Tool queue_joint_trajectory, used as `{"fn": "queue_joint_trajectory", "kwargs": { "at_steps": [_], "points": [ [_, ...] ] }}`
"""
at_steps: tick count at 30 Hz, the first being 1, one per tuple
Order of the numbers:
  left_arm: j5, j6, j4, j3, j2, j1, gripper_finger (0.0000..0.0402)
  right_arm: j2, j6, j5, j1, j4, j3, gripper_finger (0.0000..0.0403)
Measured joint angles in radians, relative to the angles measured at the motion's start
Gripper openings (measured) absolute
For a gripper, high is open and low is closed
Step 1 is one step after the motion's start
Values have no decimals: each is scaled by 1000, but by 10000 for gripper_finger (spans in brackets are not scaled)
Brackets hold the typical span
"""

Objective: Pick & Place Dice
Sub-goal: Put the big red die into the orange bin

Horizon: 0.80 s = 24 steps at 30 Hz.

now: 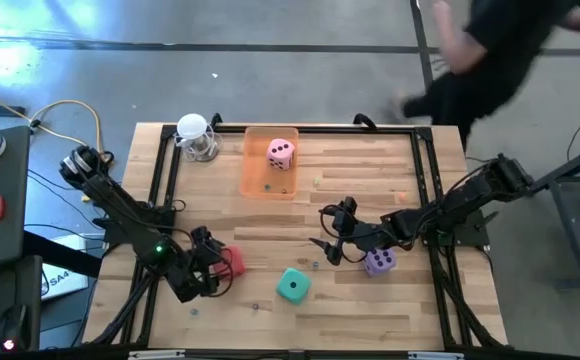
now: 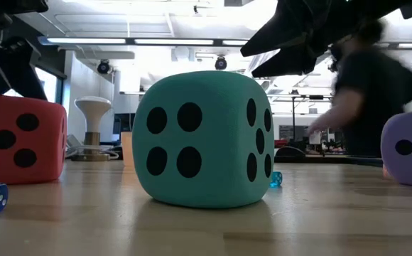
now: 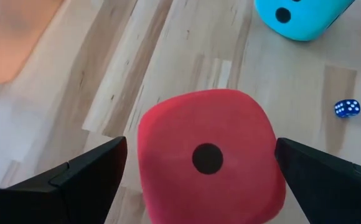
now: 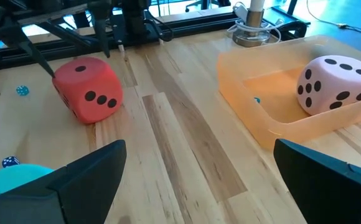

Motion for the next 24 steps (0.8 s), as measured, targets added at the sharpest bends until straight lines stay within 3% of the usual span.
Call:
{"fn": "queue_joint_trajectory", "kwargs": {
  "at_steps": [8, 24],
  "points": [
    [-8, 11, 52, 5, 71, 2, 399, 0, 0, 0, 0, 0, 0, 400],
    [-8, 77, 46, 1, 55, 4, 399, 0, 4, 0, 0, 0, 0, 400]
  ]
}}
